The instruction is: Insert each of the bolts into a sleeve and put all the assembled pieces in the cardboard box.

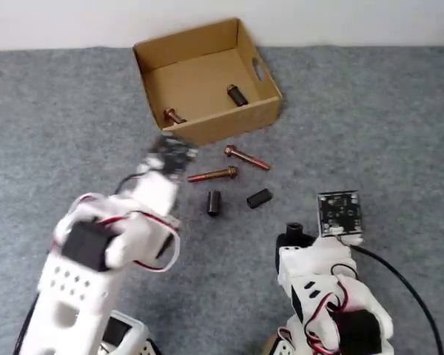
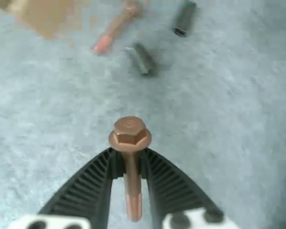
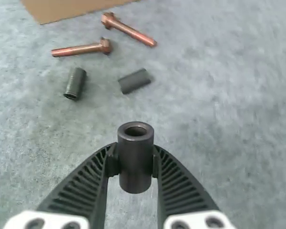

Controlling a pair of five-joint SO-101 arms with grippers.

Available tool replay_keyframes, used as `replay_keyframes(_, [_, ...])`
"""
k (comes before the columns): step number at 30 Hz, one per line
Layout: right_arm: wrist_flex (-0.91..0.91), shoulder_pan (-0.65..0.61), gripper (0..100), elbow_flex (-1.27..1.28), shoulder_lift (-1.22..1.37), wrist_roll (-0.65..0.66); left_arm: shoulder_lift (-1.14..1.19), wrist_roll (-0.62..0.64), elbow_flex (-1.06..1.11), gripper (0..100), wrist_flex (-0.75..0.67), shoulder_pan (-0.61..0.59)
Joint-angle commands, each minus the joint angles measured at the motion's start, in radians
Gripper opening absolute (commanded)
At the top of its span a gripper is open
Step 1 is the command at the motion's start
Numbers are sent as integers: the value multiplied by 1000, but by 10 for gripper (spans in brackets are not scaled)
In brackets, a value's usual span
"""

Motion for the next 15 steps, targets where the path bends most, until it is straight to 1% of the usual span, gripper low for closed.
replay_keyframes(1, [-33, -91, 8, -37, 2, 83, -164, 14, 68, 4, -138, -101])
replay_keyframes(4, [-35, -200, 8, -37, 1, 109, -299, 17, 171, 4, -244, -137])
replay_keyframes(5, [-35, -231, 8, -37, 2, 109, -347, 37, 203, 4, -273, -138])
replay_keyframes(9, [-97, -312, 8, -31, 5, 114, -551, 189, 312, 4, -333, -133])
replay_keyframes(12, [-156, -335, 8, -9, 7, 117, -701, 256, 383, 4, -381, -94])
replay_keyframes(15, [-193, -374, 8, 8, 7, 170, -845, 304, 437, 4, -413, -40])
